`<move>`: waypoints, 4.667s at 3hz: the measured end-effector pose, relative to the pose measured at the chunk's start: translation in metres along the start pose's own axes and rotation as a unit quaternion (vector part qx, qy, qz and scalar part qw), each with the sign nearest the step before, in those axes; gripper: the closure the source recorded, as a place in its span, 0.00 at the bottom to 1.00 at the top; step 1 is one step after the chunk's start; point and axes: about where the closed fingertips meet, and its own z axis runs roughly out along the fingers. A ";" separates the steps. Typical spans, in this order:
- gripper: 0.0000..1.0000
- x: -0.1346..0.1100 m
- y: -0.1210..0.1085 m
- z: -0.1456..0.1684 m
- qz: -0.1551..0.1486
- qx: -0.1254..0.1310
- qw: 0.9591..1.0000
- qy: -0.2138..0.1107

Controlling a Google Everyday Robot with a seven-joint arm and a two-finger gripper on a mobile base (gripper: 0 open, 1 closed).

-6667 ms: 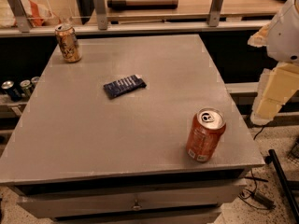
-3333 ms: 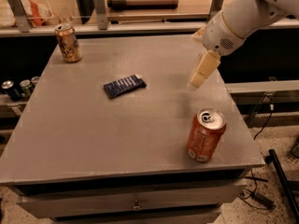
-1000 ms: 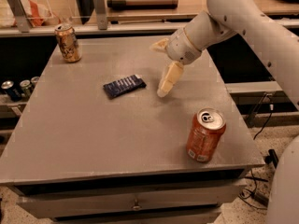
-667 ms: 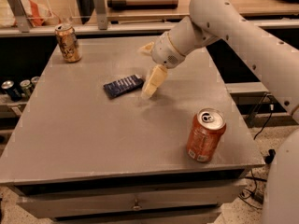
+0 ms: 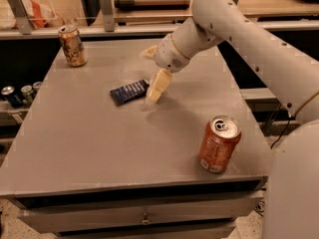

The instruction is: Move rxbar blueberry near coke can

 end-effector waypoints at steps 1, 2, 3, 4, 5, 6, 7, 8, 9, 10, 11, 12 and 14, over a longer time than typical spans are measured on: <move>0.00 -0.001 -0.003 0.014 -0.004 -0.025 1.000 -0.007; 0.00 -0.002 -0.002 0.020 -0.008 -0.044 0.999 -0.009; 0.00 -0.005 0.000 0.020 -0.014 -0.051 0.999 -0.006; 0.18 -0.008 0.002 0.018 -0.017 -0.050 0.999 -0.005; 0.41 -0.008 0.006 0.018 -0.014 -0.050 0.999 -0.011; 0.64 -0.006 0.010 0.022 -0.008 -0.056 0.998 -0.018; 0.88 -0.008 0.009 0.020 -0.008 -0.056 0.998 -0.018; 1.00 -0.008 0.009 0.020 -0.008 -0.056 0.998 -0.018; 1.00 -0.013 0.006 0.009 -0.016 -0.047 0.999 -0.012; 1.00 -0.022 0.001 -0.008 -0.028 -0.030 0.999 0.002; 1.00 -0.029 -0.004 -0.025 -0.037 -0.014 0.999 0.018; 1.00 -0.019 -0.005 -0.037 -0.020 -0.003 0.999 0.034; 1.00 0.020 0.009 -0.066 0.037 0.021 0.998 0.047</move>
Offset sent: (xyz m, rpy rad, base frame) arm 0.0025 0.0159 -0.0120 -0.0034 0.0728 0.1092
